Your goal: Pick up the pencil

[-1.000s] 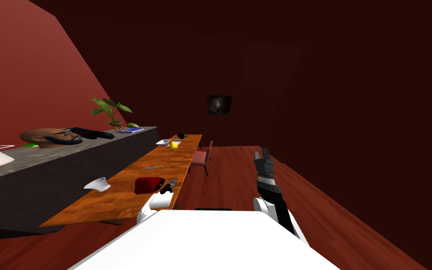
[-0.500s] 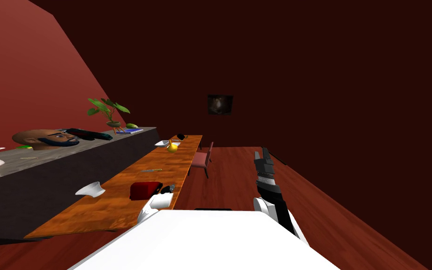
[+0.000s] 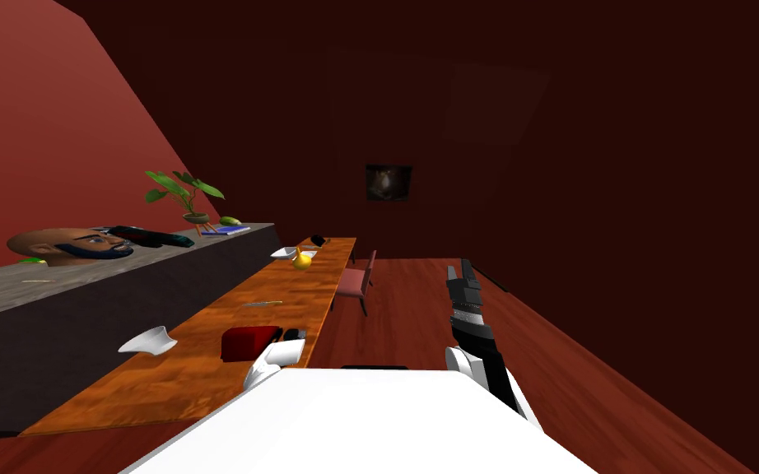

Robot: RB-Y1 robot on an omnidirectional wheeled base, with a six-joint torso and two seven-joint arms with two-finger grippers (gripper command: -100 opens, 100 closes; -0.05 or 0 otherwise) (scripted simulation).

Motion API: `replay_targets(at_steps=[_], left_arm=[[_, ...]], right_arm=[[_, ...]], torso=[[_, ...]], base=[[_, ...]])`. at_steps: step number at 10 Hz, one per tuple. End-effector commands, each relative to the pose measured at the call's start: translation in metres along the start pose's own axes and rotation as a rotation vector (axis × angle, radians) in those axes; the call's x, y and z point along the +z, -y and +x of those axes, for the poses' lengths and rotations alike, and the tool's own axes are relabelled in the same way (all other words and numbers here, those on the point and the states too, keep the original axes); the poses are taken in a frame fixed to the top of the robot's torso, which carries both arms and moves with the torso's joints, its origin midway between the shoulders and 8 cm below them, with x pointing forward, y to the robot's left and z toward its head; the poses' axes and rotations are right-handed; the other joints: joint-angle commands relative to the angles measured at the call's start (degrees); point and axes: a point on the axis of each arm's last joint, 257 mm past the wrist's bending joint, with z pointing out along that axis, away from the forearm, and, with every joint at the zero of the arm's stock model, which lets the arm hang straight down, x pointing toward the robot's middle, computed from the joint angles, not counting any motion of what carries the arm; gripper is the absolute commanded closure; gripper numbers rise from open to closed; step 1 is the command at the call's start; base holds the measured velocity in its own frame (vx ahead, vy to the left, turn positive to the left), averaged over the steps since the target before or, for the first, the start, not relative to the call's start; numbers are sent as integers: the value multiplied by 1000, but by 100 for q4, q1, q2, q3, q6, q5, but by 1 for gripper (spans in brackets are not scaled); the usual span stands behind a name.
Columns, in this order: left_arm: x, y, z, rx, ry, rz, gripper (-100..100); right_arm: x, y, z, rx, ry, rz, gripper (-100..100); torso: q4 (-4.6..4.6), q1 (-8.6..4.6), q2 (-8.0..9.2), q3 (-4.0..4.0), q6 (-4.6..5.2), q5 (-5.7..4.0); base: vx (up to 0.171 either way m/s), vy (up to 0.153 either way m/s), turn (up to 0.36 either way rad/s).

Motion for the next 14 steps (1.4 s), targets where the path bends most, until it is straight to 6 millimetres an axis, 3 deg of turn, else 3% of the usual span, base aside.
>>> replay_targets(at_steps=[1, 3, 8, 10, 14], left_arm=[[3, -11, 6, -5, -15, -35, -100], [4, -16, 11, -18, -32, -67, -100], [7, -56, 38, -47, -105, -206, -100], [7, -56, 38, -47, -105, -206, -100], [5, -76, 54, -68, -152, -287, -100]], right_arm=[[0, 0, 0, 0, 0, 0, 0], [0, 0, 0, 0, 0, 0, 0], [0, 0, 0, 0, 0, 0, 0], [0, 0, 0, 0, 0, 0, 0], [0, 0, 0, 0, 0, 0, 0]], torso=[[0, 0, 0, 0, 0, 0], [1, -6, 7, 3, 0, 0], [-3, 8, -12, -8, 0, 2], [-6, 10, -18, -12, -1, 3], [-2, 12, -8, -5, 0, 2]], base=[[80, 34, 10], [59, 19, 11], [111, 46, 20], [67, 37, 1], [77, 46, 20]])
